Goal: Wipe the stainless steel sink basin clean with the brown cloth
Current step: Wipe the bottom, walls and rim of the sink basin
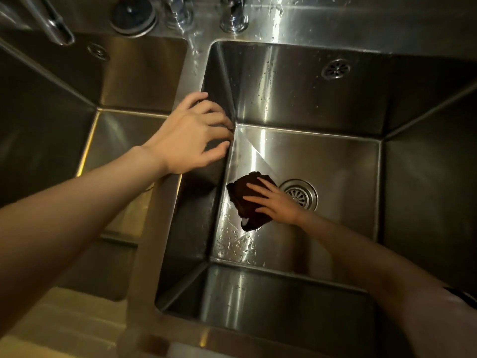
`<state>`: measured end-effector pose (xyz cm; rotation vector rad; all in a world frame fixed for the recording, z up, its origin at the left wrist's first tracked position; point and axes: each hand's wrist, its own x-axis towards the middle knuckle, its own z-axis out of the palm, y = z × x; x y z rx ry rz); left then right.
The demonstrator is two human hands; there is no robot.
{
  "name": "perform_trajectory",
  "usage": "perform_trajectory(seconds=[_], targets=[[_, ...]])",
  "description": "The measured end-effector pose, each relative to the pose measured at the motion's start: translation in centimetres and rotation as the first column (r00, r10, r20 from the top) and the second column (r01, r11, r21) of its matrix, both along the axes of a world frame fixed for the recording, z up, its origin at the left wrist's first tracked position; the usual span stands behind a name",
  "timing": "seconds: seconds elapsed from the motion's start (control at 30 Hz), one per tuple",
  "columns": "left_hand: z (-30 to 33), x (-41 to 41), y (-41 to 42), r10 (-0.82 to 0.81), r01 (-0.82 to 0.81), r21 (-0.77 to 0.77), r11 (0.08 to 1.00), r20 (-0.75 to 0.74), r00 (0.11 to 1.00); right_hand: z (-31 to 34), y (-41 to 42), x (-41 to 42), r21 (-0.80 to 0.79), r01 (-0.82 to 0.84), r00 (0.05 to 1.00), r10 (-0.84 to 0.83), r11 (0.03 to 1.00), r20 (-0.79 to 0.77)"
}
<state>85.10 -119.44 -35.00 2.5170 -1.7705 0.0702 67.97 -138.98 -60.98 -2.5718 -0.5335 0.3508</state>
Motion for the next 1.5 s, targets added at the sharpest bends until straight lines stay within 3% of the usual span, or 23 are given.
perform_trajectory(seconds=[0.17, 0.3, 0.43, 0.5, 0.63, 0.83, 1.03, 1.33, 1.5], targets=[[0.3, -0.2, -0.2, 0.018, -0.018, 0.005, 1.000, -0.004, 1.000, 0.8, 2.9, -0.4, -0.126, 0.071, 0.997, -0.070, 0.990, 0.013], [0.5, -0.3, -0.1, 0.030, -0.030, 0.009, 1.000, -0.002, 1.000, 1.6, 6.2, -1.1, -0.099, 0.016, 0.997, -0.009, 0.995, 0.070], [0.5, -0.3, -0.1, 0.031, -0.031, 0.022, 0.999, -0.011, 0.999, 1.6, 5.9, -2.7, -0.176, -0.138, 0.938, 0.185, 0.975, 0.292], [0.4, -0.2, 0.0, 0.030, -0.030, 0.021, 0.999, -0.011, 0.999, 1.2, 4.2, -3.5, -0.129, -0.202, 0.886, 0.238, 0.971, 0.399], [0.4, -0.3, -0.1, 0.028, -0.028, 0.017, 0.999, -0.016, 0.999, 1.3, 0.4, -3.4, -0.078, -0.229, 0.939, 0.241, 0.970, 0.246], [0.2, -0.1, -0.1, 0.026, -0.026, 0.002, 1.000, -0.014, 1.000, 1.3, 0.8, -0.1, -0.128, -0.003, 1.000, 0.000, 0.992, -0.027], [0.0, 0.0, 0.0, 0.034, -0.034, -0.002, 0.999, -0.011, 0.999, 1.4, 6.2, -0.6, -0.082, 0.116, 0.991, -0.121, 0.990, -0.051], [0.2, 0.0, -0.2, 0.031, -0.030, 0.018, 0.999, -0.021, 0.999, 1.9, 2.9, -5.5, -0.027, -0.166, 0.984, 0.167, 0.986, 0.054], [0.2, 0.0, -0.2, 0.031, -0.031, -0.003, 1.000, -0.024, 0.999, 2.5, -0.4, -4.7, -0.066, -0.013, 0.998, 0.017, 0.998, 0.059]])
